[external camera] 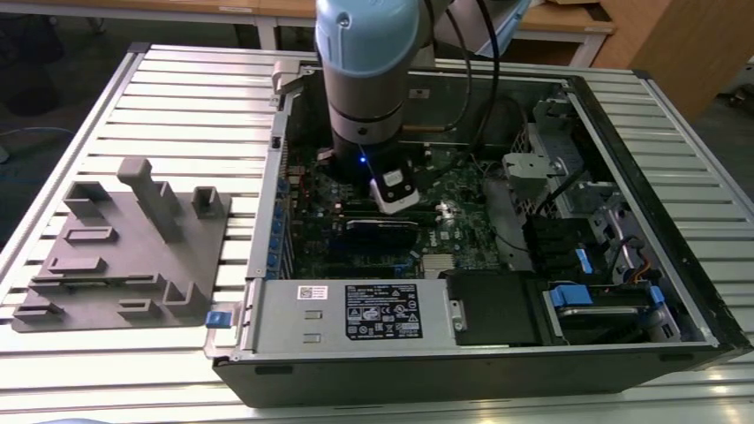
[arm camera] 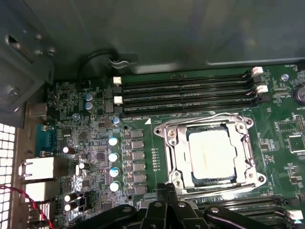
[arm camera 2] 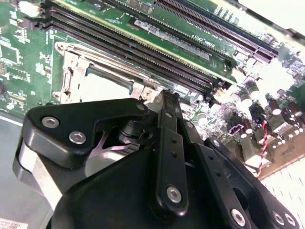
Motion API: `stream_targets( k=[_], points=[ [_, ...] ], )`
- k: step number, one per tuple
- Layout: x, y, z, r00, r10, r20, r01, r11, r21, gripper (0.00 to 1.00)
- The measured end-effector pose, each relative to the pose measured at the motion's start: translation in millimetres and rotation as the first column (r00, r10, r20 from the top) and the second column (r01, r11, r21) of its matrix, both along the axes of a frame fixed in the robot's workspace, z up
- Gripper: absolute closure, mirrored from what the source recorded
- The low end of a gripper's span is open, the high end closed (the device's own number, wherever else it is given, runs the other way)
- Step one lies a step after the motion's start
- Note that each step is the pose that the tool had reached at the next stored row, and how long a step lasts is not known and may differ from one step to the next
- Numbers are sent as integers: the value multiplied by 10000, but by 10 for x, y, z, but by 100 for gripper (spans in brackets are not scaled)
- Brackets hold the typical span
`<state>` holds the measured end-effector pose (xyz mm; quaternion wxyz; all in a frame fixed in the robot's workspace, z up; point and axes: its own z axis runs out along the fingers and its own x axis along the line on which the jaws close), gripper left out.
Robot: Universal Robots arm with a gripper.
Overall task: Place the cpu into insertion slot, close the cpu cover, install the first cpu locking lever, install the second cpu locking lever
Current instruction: 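Install the second cpu locking lever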
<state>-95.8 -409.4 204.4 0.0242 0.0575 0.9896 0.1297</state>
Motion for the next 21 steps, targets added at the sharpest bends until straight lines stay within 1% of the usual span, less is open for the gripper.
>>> stream_targets(
  k=[1,4,5,6,10,15,17,21],
  points=[
    [1,-1,1,10000,-14,-2,14,9999,-136,89],
    [1,0,1,9999,-101,1,101,9977,-667,89],
    [1,6,0,9999,-119,2,119,9968,-791,89],
    [1,19,0,9999,-120,2,120,9966,-815,89],
    [2,57,0,9999,-120,3,120,9966,-816,89],
    [2,152,-5,9999,-120,3,119,9966,-820,89],
    [2,168,-17,9999,-120,4,119,9966,-819,89],
    [-2,186,-54,9999,-120,3,119,9966,-820,89]
  ],
)
